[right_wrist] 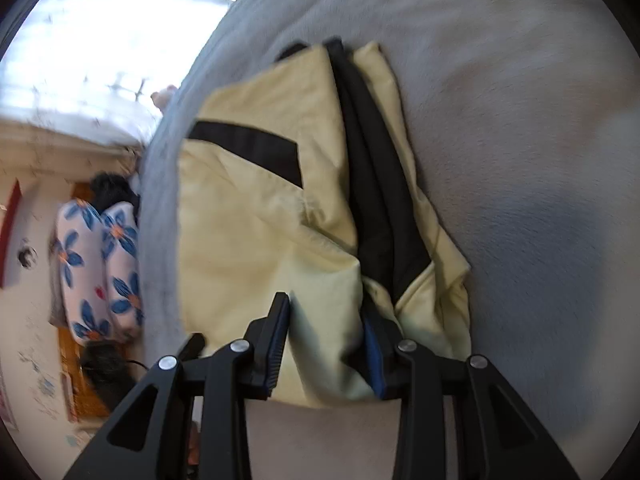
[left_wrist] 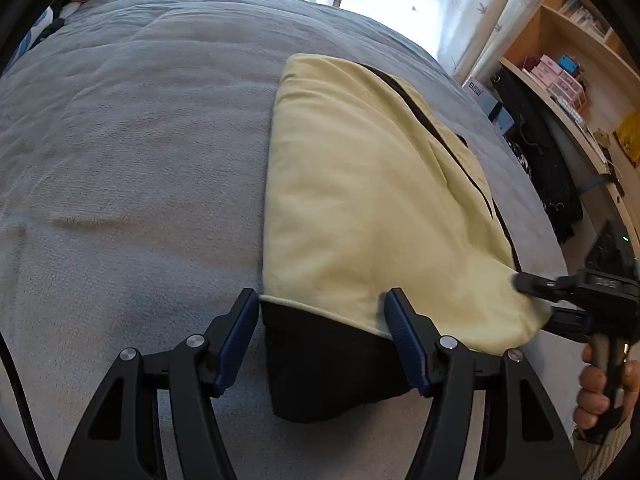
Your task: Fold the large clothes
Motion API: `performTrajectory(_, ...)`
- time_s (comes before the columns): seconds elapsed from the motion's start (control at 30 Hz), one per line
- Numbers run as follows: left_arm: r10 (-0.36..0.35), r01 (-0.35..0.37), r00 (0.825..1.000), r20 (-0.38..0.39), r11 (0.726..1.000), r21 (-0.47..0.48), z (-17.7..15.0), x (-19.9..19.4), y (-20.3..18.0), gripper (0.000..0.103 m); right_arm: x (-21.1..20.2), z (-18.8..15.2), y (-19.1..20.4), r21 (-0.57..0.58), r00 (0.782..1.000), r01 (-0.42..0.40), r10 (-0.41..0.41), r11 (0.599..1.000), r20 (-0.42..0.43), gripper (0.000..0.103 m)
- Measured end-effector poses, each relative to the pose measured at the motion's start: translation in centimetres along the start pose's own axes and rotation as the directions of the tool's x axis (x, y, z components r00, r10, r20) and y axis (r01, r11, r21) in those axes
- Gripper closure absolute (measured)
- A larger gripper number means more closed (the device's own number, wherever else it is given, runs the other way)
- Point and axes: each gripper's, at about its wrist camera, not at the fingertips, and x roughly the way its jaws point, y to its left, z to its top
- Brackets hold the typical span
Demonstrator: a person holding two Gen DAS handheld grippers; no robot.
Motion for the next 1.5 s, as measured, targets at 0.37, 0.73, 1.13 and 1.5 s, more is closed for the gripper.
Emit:
performTrajectory(0.37, -0.035, 0.035, 0.999, 0.0, 0.999, 0.042, -0.1, -1.6, -1.7, 0.039, -6.4, -2.6, 4.9, -0.275, 0.962, 0.151, -0.078, 0.95, 0.261, 0.094)
performTrajectory(0.73, 0.051, -0.047, 0.998, -0.027, 0.991, 0.125, -1.6, 0.3, -3.0, 0.032, -1.0, -3.2, 0.1, -0.197, 0.941, 0.302, -0.259, 0.933, 0.217, 0.095)
performTrajectory(1.13, -0.011, 0.017, 0.998, -0.061, 0.995, 0.095, -0.8, -0.1, -2.2, 0.032, -3.9, 5.5, 2.7, -0.087, 0.934, 0.187, -0.15, 0.979, 0.325, 0.058)
performTrajectory(1.5, -0.032, 0.035, 0.999, -0.034, 0.994, 0.101, 2.8, 0.0, -2.0, 0.032, 1.7, 11.3, 3.4, -0.134, 0.934, 0.27, -0.226, 0.953, 0.276, 0.086)
